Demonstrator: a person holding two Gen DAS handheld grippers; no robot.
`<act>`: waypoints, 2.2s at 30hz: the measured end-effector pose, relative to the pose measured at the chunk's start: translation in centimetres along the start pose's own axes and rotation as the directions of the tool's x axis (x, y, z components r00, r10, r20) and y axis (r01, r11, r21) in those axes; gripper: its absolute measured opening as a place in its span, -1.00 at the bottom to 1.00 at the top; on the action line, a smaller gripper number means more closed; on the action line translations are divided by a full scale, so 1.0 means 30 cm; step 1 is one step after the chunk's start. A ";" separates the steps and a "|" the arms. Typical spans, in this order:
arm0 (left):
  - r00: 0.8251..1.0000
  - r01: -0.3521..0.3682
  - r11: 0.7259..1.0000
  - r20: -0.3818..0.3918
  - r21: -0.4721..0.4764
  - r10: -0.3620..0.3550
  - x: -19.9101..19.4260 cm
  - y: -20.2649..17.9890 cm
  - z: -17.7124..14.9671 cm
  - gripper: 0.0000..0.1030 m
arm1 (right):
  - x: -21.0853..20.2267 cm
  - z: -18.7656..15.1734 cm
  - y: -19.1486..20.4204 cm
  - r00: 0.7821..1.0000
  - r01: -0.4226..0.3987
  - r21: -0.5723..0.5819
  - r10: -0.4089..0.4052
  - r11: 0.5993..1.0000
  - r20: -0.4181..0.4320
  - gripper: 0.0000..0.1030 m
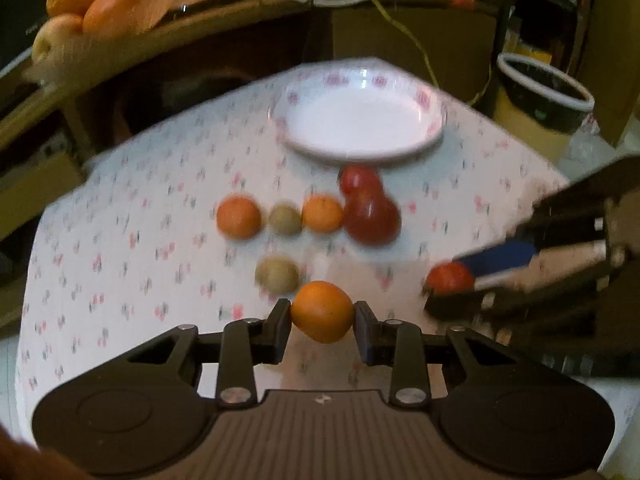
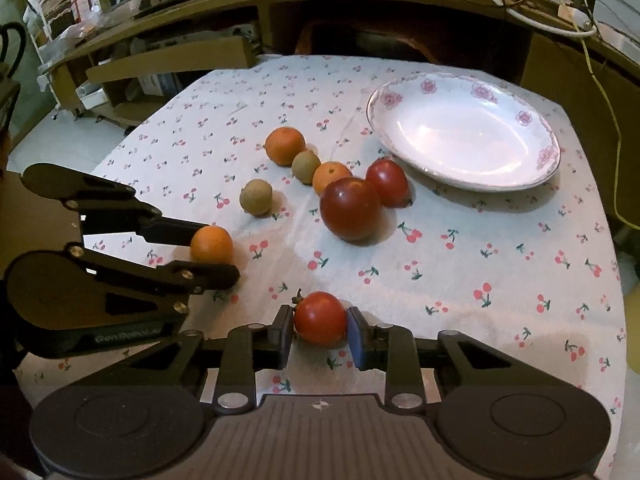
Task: Organize fruits
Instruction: 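Close the left tool on the orange while the right tool grasps the small tomato, then carry both fruits over the white plate and open both tools to release them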
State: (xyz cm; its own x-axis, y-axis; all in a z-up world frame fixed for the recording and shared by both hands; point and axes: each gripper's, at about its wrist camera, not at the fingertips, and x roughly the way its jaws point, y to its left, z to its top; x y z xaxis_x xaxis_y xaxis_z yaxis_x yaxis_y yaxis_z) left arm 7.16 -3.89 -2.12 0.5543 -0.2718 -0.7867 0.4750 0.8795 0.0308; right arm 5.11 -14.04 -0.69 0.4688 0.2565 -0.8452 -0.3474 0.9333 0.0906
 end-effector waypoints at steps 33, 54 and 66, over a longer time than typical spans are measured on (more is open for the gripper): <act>0.998 -0.031 0.999 0.047 0.023 0.030 0.279 -0.007 0.384 -0.28 | 0.109 0.261 -0.287 0.973 0.216 0.081 -0.221 0.973 0.062 -0.43; 0.999 0.002 1.000 0.037 -0.027 -0.001 0.300 0.025 0.413 -0.24 | 0.156 0.286 -0.354 0.976 0.197 0.122 -0.207 0.973 0.069 -0.35; 0.998 0.015 0.999 0.063 -0.047 -0.012 0.253 0.043 0.412 -0.10 | 0.143 0.288 -0.370 0.972 0.206 0.142 -0.220 0.968 0.087 -0.16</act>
State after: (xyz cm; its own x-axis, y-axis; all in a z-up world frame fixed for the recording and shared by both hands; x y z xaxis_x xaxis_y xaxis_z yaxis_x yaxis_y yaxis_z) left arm 20.43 -9.65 -0.42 0.5903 -0.3068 -0.7466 0.4509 0.8925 -0.0102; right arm 18.00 -21.12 -0.77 0.6027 0.0659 -0.7952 -0.1240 0.9922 -0.0118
